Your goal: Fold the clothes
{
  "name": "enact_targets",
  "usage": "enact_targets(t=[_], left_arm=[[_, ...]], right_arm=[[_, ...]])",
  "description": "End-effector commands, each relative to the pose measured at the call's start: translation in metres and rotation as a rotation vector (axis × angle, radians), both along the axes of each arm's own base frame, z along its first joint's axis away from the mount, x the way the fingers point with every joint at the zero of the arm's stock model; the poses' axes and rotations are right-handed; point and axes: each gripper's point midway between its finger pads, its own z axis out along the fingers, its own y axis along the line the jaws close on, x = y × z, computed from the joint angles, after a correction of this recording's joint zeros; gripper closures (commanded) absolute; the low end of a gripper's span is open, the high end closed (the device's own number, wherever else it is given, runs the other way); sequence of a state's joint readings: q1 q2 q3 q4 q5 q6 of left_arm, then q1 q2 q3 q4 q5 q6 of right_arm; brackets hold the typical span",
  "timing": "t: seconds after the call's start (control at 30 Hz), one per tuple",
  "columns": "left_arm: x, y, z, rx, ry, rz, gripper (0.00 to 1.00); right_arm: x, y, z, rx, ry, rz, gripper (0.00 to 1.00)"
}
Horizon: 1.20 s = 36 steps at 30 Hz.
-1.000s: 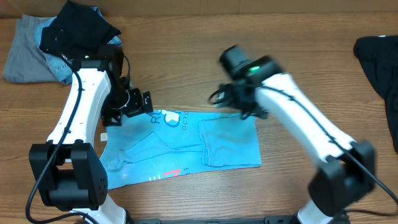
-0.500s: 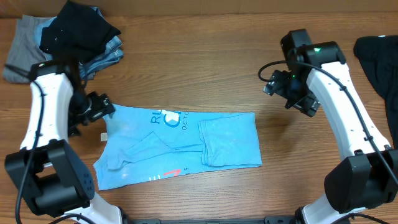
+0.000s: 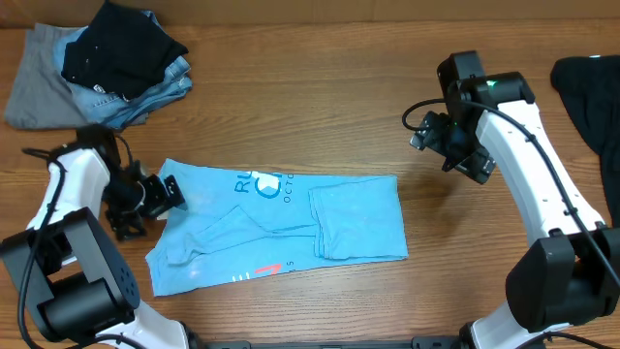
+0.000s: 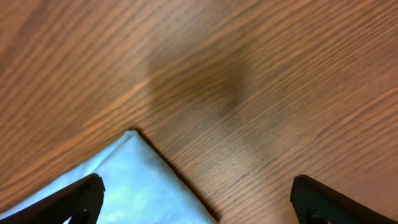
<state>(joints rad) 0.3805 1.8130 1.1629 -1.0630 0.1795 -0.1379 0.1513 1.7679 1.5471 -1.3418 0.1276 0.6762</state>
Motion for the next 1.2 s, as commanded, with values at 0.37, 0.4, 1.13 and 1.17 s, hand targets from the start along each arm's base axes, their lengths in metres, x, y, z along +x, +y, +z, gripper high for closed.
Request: enact_targets(t=[0.37,0.4,1.13,1.17], left_arm=[[-0.014,-0.046,-0.033,-0.130,-0.031,-0.071,0.04],[-0.014,-0.050,-0.034,-0.132,-0.033,-0.084,0.05],[0.003,-0.001,0.031,0.100,0.077,0.019,0.96],[0.008,-0.001,0.039,0.100,0.065,0.020,0.96]], right_arm=[[-0.005,0.002,-0.012,0.014,0.021,0.002,0.00],[-0.005,0.004,-0.013,0.022,0.020,0.003,0.00],[-0.036,0.054,-0.047,0.230,0.133,0.166,0.00],[-0.040,0.060,-0.054,0.244,0.140,0.179,0.00]])
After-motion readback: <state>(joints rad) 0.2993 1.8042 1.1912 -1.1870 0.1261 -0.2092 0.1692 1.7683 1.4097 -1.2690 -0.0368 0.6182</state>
